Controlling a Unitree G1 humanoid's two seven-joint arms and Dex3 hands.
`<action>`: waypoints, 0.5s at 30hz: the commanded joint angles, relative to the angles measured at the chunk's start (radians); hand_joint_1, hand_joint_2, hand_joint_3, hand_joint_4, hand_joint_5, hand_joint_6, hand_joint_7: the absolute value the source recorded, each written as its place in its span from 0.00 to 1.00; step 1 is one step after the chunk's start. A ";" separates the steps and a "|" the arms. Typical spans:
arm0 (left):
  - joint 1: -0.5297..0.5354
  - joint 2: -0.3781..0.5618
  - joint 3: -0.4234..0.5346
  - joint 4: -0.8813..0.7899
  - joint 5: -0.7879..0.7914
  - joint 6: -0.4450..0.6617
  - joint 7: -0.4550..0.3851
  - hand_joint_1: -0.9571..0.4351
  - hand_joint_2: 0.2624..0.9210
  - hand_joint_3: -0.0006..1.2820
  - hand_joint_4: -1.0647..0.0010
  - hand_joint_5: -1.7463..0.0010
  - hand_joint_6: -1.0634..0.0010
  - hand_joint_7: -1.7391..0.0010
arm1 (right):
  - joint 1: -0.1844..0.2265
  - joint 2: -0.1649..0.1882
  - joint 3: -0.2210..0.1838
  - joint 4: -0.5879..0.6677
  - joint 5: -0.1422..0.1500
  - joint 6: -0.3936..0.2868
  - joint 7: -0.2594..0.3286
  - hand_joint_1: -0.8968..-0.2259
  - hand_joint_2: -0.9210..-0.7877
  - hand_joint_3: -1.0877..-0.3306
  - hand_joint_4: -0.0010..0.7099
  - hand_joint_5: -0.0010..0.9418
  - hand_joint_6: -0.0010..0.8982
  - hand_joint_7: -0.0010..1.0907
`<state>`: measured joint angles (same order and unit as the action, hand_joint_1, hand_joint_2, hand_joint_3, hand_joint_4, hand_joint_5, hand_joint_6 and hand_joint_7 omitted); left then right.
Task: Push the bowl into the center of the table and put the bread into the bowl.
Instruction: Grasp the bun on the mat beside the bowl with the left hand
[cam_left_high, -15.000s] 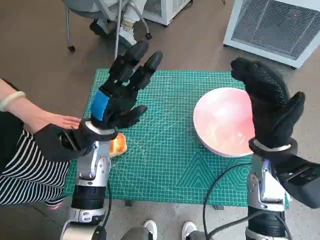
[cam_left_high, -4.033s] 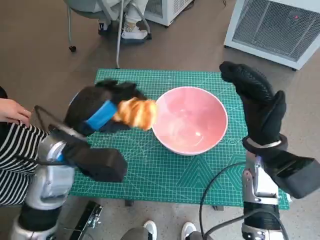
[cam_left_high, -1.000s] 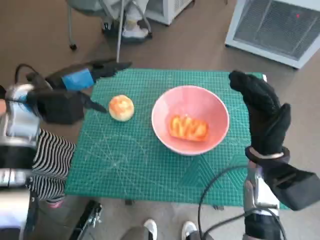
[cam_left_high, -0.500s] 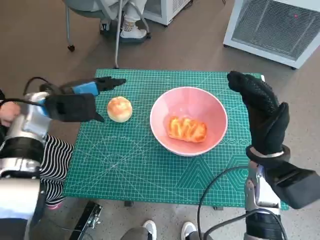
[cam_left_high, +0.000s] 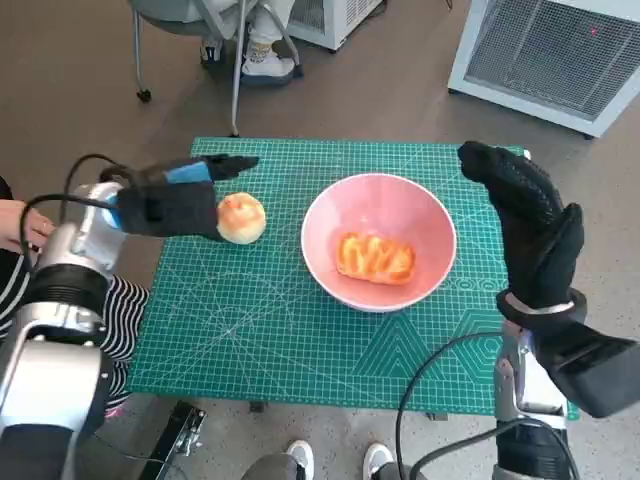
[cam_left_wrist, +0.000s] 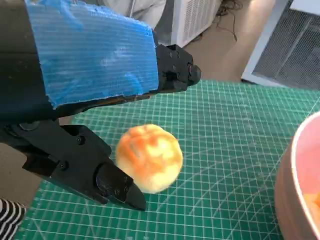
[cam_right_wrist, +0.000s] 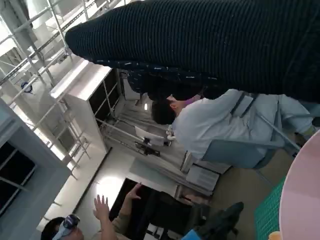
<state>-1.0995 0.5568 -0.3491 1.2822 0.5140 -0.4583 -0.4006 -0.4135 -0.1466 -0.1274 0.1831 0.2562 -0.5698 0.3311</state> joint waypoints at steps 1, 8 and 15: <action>-0.023 -0.028 -0.030 0.027 0.038 0.040 0.045 0.61 0.75 0.00 0.96 1.00 0.84 0.99 | 0.012 -0.011 -0.007 0.003 0.013 0.018 0.011 0.32 0.00 0.54 0.20 0.00 0.09 0.36; -0.021 -0.072 -0.078 0.048 0.095 0.105 0.125 0.61 0.75 0.00 0.94 0.99 0.83 0.99 | 0.015 -0.013 -0.005 -0.003 0.014 0.020 0.010 0.32 0.00 0.54 0.20 0.00 0.10 0.36; -0.016 -0.113 -0.116 0.064 0.140 0.164 0.185 0.60 0.76 0.00 0.90 0.99 0.80 0.99 | 0.019 -0.015 -0.007 -0.013 0.014 0.026 0.009 0.32 0.00 0.54 0.20 0.00 0.09 0.36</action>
<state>-1.1016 0.4615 -0.4501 1.3306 0.6326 -0.3181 -0.2404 -0.4131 -0.1543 -0.1322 0.1713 0.2713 -0.5622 0.3358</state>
